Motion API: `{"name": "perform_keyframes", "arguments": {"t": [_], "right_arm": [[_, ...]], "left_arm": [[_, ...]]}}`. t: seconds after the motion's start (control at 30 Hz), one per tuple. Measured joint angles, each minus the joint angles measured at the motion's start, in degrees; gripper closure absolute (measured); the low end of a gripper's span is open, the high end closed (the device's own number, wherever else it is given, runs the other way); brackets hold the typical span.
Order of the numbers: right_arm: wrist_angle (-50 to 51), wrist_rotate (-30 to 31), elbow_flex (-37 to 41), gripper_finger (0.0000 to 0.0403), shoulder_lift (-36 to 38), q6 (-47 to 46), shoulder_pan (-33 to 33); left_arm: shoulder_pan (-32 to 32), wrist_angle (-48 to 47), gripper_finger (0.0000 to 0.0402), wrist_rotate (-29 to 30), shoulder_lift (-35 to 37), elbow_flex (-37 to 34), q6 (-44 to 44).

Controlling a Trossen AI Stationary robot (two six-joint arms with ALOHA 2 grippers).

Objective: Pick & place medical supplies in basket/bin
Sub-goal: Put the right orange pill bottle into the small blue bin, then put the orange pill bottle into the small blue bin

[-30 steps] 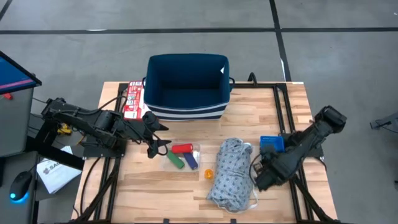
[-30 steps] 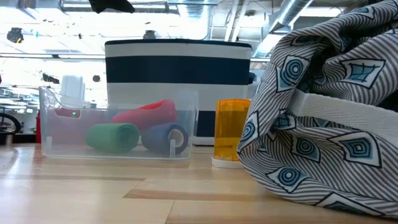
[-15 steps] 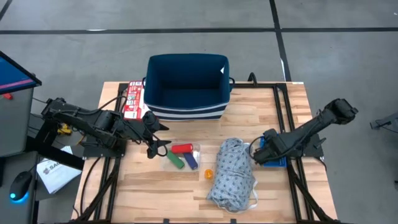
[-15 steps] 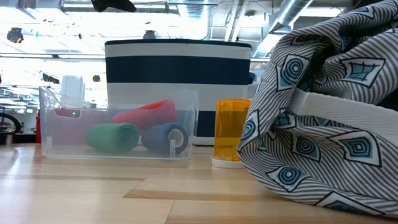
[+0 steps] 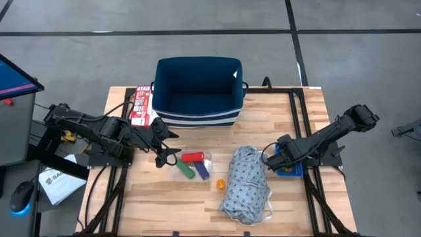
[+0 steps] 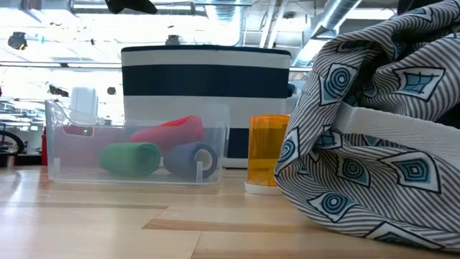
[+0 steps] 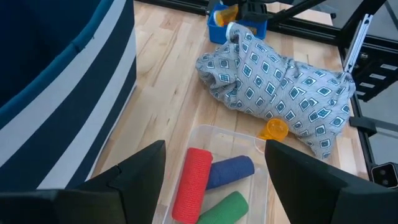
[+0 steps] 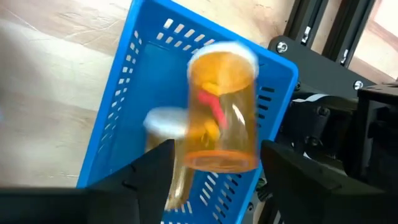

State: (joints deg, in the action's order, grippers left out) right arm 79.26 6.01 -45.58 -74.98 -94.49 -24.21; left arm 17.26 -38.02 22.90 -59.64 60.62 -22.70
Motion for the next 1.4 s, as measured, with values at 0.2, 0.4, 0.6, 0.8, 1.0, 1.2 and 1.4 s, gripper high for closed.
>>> {"name": "perform_keyframes", "arguments": {"t": [0.2,0.4,0.6,0.8,1.0,1.2,1.4], "right_arm": [[0.0,2.0,-1.0,0.0164,0.0,0.0,0.0],[-0.4,7.5,-7.3,0.0163,0.0,-1.4,-0.2],[-11.0,16.8,-16.3,0.0163,0.0,1.1,-4.3],[-31.6,20.2,-21.9,0.0162,-3.6,25.7,-7.4],[-34.8,18.0,-28.4,0.0162,-14.6,48.1,-6.4],[-34.8,14.3,-33.7,0.0162,-23.8,52.5,-3.8],[-34.7,13.4,-38.0,0.0162,-30.1,54.4,-3.0]], "left_arm": [[0.0,0.0,0.0135,0.0,0.0,0.0,0.0],[0.0,-1.7,0.0135,-0.5,0.0,0.0,0.0],[2.1,-5.5,0.0135,-3.8,0.5,0.0,-0.6],[5.6,-7.2,0.0135,-3.7,0.8,0.0,-0.6],[7.6,-8.1,0.0135,-1.7,0.8,0.0,-0.7],[10.9,-8.9,0.0135,-0.2,0.8,0.0,-1.3],[15.3,-10.5,0.0135,1.6,0.8,0.0,-2.3]]}}
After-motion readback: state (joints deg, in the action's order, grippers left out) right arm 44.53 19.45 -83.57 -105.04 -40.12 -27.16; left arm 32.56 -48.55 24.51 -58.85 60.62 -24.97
